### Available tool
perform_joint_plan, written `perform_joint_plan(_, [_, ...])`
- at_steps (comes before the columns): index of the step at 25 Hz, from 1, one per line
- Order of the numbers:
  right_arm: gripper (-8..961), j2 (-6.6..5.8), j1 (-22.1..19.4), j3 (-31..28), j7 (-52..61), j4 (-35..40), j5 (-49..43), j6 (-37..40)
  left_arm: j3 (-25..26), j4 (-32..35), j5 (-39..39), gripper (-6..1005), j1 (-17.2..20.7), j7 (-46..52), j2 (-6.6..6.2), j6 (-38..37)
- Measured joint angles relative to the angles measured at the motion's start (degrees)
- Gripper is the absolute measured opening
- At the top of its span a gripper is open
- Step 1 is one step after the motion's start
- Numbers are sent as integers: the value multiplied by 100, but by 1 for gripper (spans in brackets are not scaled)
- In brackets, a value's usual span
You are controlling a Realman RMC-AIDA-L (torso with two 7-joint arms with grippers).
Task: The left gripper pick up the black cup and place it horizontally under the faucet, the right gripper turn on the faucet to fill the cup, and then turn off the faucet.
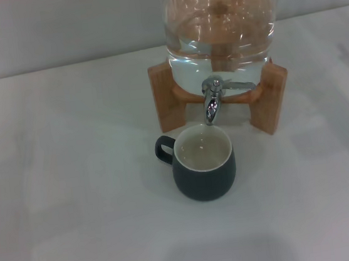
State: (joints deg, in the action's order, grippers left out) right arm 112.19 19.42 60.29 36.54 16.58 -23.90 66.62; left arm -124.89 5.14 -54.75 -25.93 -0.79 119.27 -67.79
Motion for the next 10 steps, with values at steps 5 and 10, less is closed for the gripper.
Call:
perform_joint_plan(5, [868,13,0,0,1,3,0,0,-7,-4,0,880,0,0,0,-1])
perform_joint_plan(10, [868,21,-16,0,2,9,0,8,-9,0,0,880,10,0,0,-1])
